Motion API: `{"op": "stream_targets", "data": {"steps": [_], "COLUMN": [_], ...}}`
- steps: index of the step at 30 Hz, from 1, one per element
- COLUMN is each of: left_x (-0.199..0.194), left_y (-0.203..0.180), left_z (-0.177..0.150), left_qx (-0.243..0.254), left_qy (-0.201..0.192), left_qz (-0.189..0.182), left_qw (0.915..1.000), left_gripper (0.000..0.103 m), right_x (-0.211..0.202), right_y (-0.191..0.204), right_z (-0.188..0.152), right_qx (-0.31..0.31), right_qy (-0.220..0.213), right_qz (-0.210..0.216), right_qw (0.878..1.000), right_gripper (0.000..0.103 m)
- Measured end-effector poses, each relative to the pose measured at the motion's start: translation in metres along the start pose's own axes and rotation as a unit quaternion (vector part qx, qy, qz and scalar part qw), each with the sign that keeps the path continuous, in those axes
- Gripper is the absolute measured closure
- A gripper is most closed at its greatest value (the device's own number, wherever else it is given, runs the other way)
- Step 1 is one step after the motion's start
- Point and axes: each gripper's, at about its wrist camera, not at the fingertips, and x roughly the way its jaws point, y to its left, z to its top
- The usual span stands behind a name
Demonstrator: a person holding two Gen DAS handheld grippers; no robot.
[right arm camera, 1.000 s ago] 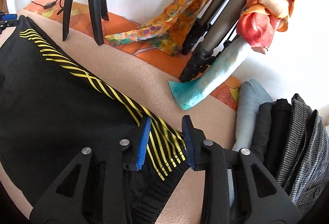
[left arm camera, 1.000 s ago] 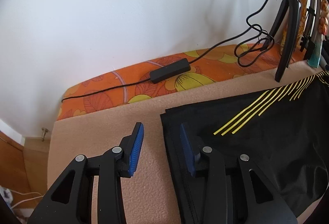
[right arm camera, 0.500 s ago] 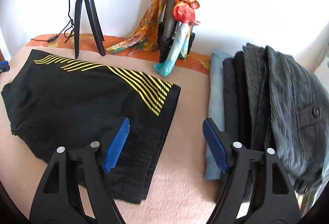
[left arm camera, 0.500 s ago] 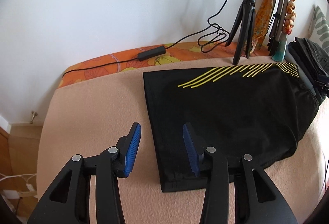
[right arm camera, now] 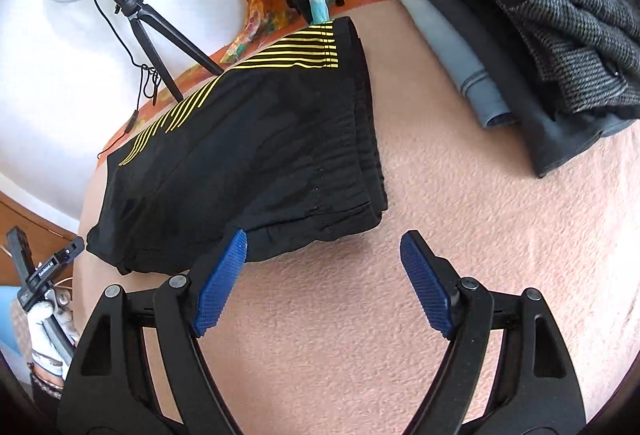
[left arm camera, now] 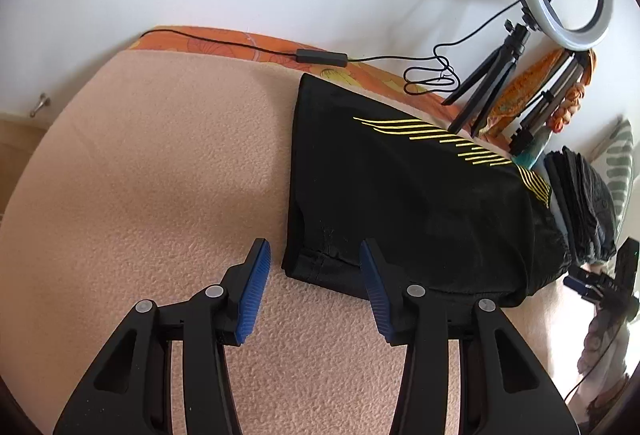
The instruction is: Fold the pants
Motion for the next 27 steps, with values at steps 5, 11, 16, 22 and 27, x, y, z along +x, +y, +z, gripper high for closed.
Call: {"op": "stream_targets", "data": {"steps": [5, 11, 16, 22, 27], "left_x": [0.015, 0.024, 0.025, 0.018, 0.028], "left_y": [0.003, -0.005, -0.012, -0.018, -0.012], "left_z": [-0.002, -0.009, -0.008, 0.000, -0.003], "left_qx": [-0.033, -0.023, 0.014, 0.048, 0.057], "left_qy": [0.010, 0.002, -0.010, -0.046, -0.039], "left_qz": [-0.016, -0.009, -0.001, 0.022, 0.047], "left_qw": [0.9993, 0.9997, 0.9999, 0.9975, 0.9965], "left_gripper": [0.058, 0.074, 0.094, 0.096, 0.096], "right_x": [0.015, 0.021, 0.021, 0.019, 0.010], "right_y": [-0.007, -0.006, -0.004, -0.007, -0.009], "right_z": [0.004, 0.010, 0.013, 0.012, 0.016], "right_qx": [0.051, 0.051, 0.047, 0.023, 0.009], "right_qy": [0.008, -0.008, -0.015, -0.028, -0.038], "right_qz": [0.023, 0.014, 0.000, -0.028, -0.026], "right_qw": [0.998, 0.999, 0.999, 0.999, 0.999], "right_gripper": [0.021, 0.021, 0.028, 0.068, 0.072]}}
